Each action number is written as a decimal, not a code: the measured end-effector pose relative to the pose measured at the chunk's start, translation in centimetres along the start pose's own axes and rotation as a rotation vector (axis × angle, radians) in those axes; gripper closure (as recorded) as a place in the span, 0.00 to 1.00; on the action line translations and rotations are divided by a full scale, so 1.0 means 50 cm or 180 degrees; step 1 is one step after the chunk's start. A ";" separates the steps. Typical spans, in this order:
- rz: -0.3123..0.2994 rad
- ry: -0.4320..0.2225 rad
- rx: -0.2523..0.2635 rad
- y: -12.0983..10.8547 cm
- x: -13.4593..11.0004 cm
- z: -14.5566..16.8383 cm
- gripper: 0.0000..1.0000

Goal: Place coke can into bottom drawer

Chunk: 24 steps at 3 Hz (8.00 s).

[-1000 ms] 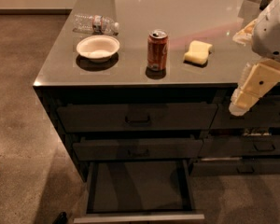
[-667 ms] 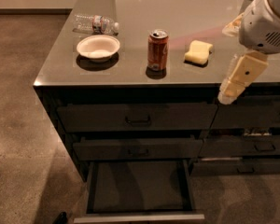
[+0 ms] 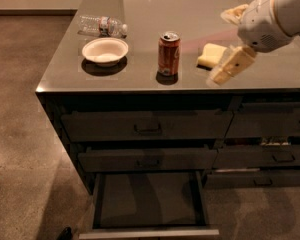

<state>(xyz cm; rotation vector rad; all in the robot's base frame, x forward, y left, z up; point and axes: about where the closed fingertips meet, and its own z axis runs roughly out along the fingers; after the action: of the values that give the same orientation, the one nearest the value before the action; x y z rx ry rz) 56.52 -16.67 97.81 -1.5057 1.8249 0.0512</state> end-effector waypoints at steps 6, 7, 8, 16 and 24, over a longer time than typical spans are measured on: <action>0.1889 -0.1676 0.0090 -0.204 0.032 0.257 0.00; 0.1267 -0.2007 0.0047 -0.190 -0.040 0.260 0.00; 0.0929 -0.2098 0.0014 -0.178 -0.079 0.265 0.00; 0.0530 -0.2014 -0.0765 0.032 0.012 0.111 1.00; 0.1196 -0.2708 -0.0604 0.345 0.385 0.396 1.00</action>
Offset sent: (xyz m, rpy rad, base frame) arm 0.1504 0.0139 0.0182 0.5970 -0.1537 -0.1703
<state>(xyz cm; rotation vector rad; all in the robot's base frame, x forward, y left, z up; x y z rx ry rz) 51.58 -17.91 65.66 -0.9879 1.3724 0.9212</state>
